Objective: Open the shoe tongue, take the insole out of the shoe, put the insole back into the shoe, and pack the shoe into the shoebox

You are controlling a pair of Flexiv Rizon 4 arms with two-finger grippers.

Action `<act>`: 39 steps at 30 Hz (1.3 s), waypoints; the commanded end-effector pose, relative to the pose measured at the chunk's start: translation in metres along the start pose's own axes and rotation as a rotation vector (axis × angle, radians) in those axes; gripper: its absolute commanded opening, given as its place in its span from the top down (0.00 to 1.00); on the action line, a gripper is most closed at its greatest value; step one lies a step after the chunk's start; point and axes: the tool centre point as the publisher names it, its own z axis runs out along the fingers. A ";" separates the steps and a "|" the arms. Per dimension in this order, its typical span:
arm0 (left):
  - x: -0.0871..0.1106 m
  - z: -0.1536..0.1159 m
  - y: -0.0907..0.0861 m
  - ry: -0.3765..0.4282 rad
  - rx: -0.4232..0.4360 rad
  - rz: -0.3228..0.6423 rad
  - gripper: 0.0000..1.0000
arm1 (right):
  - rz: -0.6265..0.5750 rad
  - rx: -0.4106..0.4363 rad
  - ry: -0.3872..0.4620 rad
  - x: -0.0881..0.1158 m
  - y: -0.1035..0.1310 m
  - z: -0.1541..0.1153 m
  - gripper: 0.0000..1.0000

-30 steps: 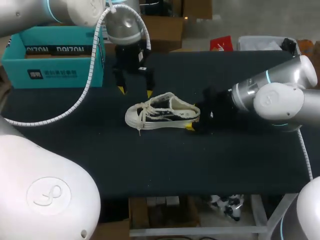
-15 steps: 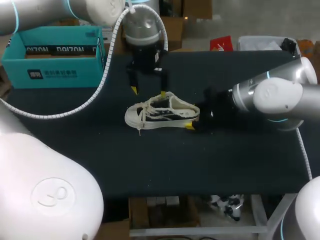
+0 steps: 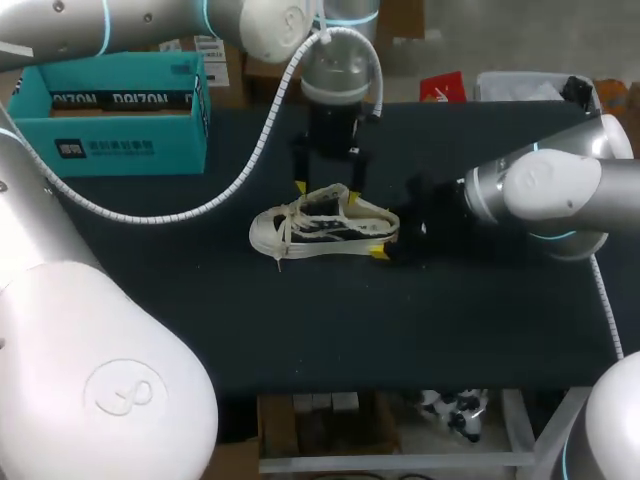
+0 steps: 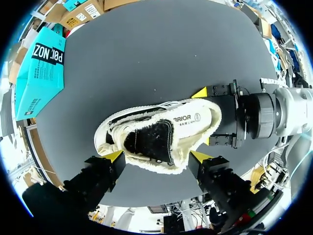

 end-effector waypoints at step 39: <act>-0.078 0.005 0.024 0.166 0.111 -0.093 1.00 | 0.001 -0.004 0.003 -0.007 -0.006 0.009 1.00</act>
